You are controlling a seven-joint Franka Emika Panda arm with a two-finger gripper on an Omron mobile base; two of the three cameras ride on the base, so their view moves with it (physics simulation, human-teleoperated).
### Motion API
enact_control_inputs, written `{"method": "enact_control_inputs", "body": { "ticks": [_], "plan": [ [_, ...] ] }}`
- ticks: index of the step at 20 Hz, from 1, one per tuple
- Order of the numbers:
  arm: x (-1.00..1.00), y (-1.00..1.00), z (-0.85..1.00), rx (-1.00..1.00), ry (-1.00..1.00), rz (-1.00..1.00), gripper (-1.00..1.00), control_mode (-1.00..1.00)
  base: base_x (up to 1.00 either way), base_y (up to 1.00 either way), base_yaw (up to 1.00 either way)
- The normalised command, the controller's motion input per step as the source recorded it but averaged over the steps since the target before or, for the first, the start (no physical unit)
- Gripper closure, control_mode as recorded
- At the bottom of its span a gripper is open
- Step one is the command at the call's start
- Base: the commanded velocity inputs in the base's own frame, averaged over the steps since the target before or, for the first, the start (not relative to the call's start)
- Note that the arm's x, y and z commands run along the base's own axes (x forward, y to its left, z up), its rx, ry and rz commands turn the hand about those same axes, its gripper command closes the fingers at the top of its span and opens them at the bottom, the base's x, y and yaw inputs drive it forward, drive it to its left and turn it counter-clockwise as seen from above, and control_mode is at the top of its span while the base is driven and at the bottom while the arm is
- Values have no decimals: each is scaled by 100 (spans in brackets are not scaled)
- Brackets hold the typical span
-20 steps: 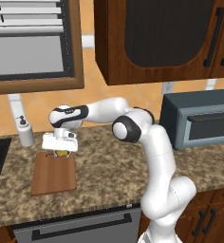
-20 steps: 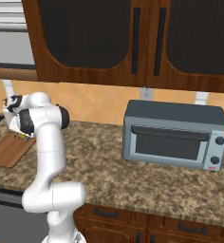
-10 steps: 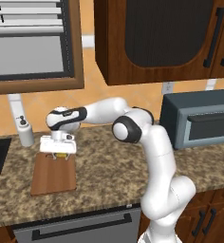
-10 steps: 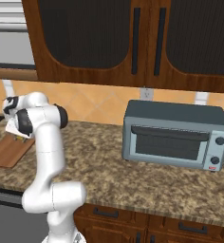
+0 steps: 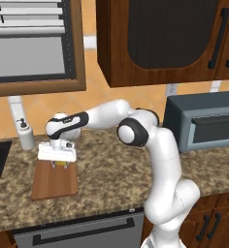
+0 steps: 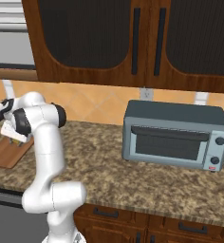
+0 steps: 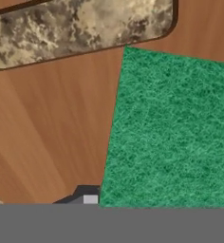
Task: Pick up the sponge from the counter and clean the cutting board by briefly scrubbing or pressing down on the cutting board. Once finished, release the sponge.
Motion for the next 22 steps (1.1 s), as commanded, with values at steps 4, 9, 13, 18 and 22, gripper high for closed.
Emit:
{"method": "enact_control_inputs", "body": {
  "ticks": [4,9,13,18,22],
  "plan": [
    [-100,23,-99,7,5,0,100,-100,0,0,0],
    [-100,40,-100,4,7,0,100,-100,0,0,0],
    [-100,48,-100,6,12,0,100,-100,0,0,0],
    [-100,62,-100,2,13,0,100,-100,0,0,0],
    [-100,76,-100,0,11,0,100,-100,0,0,0]
  ]
}}
